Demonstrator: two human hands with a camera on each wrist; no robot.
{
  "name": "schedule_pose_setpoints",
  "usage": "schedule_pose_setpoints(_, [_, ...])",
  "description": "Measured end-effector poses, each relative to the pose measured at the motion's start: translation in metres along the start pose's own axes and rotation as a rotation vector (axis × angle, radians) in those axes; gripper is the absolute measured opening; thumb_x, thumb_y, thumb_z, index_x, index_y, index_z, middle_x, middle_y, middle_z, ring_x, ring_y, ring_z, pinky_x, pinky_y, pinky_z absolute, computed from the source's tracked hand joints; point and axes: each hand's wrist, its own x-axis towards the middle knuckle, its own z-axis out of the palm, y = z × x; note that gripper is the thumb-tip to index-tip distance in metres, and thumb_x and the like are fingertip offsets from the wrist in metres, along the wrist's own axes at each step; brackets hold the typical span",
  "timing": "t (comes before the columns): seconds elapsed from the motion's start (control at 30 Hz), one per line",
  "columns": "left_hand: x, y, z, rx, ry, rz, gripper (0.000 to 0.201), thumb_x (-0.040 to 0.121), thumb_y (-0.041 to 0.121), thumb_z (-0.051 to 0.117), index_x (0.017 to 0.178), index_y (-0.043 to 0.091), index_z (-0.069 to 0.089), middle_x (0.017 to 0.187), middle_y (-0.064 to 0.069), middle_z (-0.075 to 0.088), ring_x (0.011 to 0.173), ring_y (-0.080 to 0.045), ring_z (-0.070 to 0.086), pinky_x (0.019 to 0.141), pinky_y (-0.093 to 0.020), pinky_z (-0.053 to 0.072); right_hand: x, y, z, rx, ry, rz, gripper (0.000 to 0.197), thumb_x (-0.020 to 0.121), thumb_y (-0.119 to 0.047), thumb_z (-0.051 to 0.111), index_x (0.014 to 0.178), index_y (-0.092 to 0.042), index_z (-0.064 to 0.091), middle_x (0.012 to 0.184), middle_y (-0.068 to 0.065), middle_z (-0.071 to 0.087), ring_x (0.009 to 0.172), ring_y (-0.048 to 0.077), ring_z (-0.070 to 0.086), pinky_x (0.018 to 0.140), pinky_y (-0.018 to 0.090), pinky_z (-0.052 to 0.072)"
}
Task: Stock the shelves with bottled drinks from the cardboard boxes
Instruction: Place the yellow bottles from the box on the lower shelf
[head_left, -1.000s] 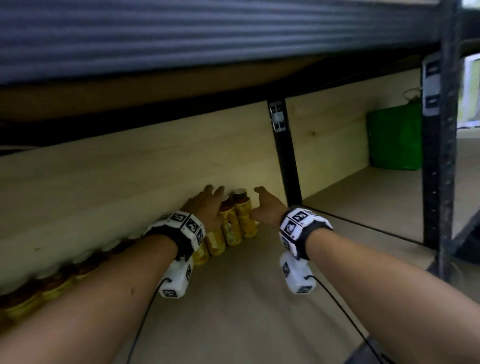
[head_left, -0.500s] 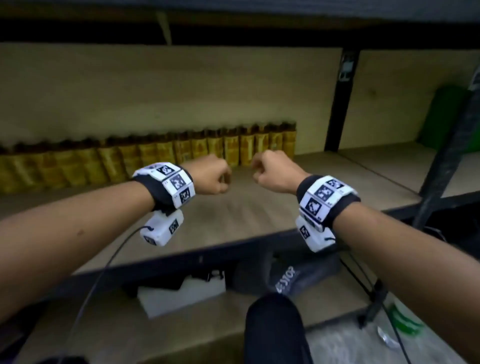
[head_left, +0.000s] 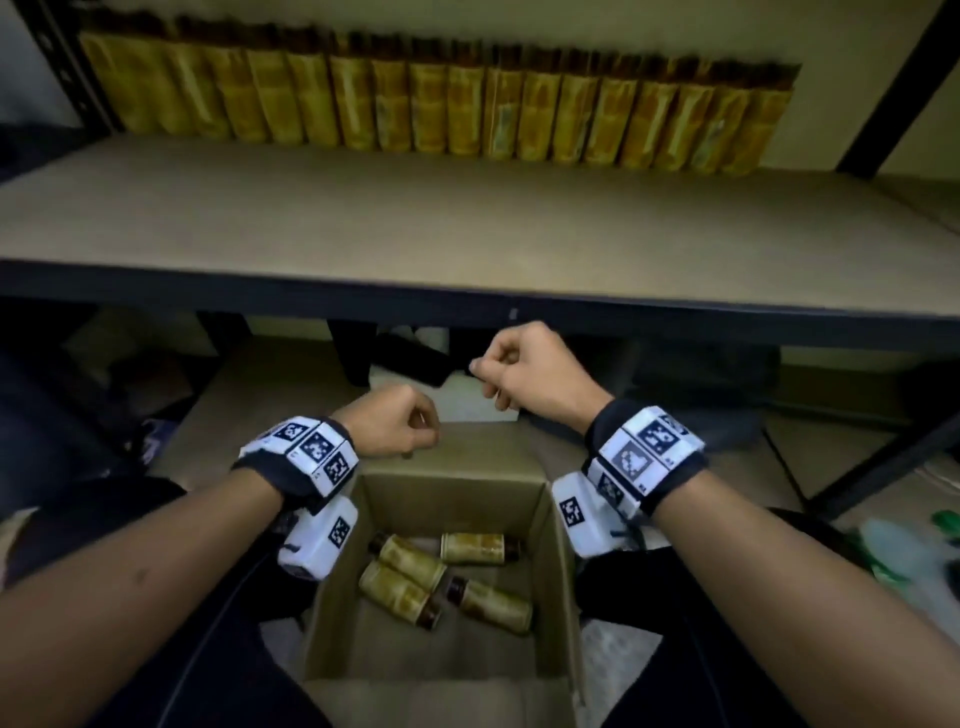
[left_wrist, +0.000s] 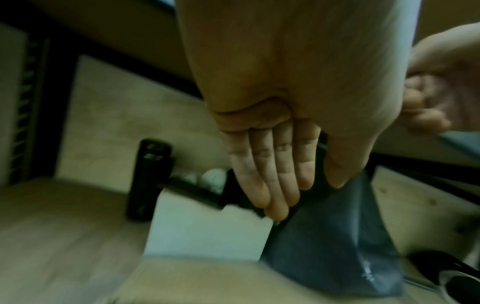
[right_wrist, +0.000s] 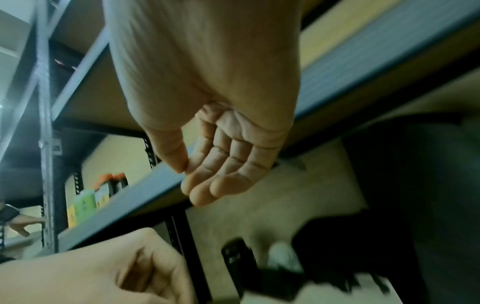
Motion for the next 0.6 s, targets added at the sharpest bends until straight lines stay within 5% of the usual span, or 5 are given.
schedule_pose_setpoints(0.13, [0.001, -0.061, 0.079, -0.532, 0.058, -0.412, 0.007, 0.091, 0.01, 0.059, 0.093, 0.006, 0.065, 0.079, -0.008, 0.067, 0.061, -0.018, 0.064, 0.052, -0.022, 0.053, 0.0, 0.064, 0.064, 0.082, -0.088, 0.199, 0.022, 0.092, -0.017, 0.061, 0.072, -0.007, 0.062, 0.061, 0.004, 0.068, 0.051, 0.016, 0.063, 0.046, 0.023, 0.048])
schedule_pose_setpoints(0.27, [-0.017, -0.093, 0.154, -1.078, -0.004, -0.866, 0.026, 0.098, 0.019, 0.051, 0.121, 0.009, 0.055, 0.113, -0.013, 0.066, 0.089, -0.027, 0.065, 0.072, -0.033, 0.054, -0.012, 0.128, 0.12, 0.297, -0.107, 0.546, 0.022, 0.095, -0.01, 0.056, 0.072, -0.011, 0.056, 0.071, 0.01, 0.065, 0.049, 0.018, 0.056, 0.044, 0.025, 0.042])
schedule_pose_setpoints(0.37, [-0.022, -0.102, 0.194, -1.275, 0.01, -0.975, 0.031, 0.1, 0.02, 0.046, 0.127, 0.008, 0.051, 0.132, -0.015, 0.057, 0.102, -0.028, 0.061, 0.08, -0.035, 0.051, -0.027, 0.16, 0.155, 0.506, -0.043, 0.876, 0.011, 0.096, -0.007, 0.049, 0.092, -0.008, 0.059, 0.074, 0.008, 0.063, 0.054, 0.02, 0.056, 0.049, 0.025, 0.042])
schedule_pose_setpoints(0.47, [-0.024, -0.108, 0.223, -1.421, 0.06, -1.055, 0.035, 0.101, 0.018, 0.042, 0.133, 0.006, 0.047, 0.135, -0.018, 0.054, 0.092, -0.029, 0.06, 0.08, -0.039, 0.05, -0.044, 0.194, 0.189, 0.75, -0.023, 1.139, 0.019, 0.1, -0.012, 0.041, 0.108, -0.007, 0.057, 0.105, 0.009, 0.066, 0.069, 0.018, 0.057, 0.056, 0.028, 0.045])
schedule_pose_setpoints(0.6, [-0.026, -0.114, 0.234, -1.424, 0.06, -1.113, 0.04, 0.102, 0.021, 0.038, 0.139, 0.006, 0.042, 0.137, -0.016, 0.053, 0.116, -0.033, 0.055, 0.092, -0.042, 0.044, -0.057, 0.209, 0.216, 0.891, 0.076, 1.286, 0.025, 0.101, -0.018, 0.037, 0.09, -0.008, 0.057, 0.119, 0.015, 0.061, 0.072, 0.021, 0.053, 0.059, 0.032, 0.043])
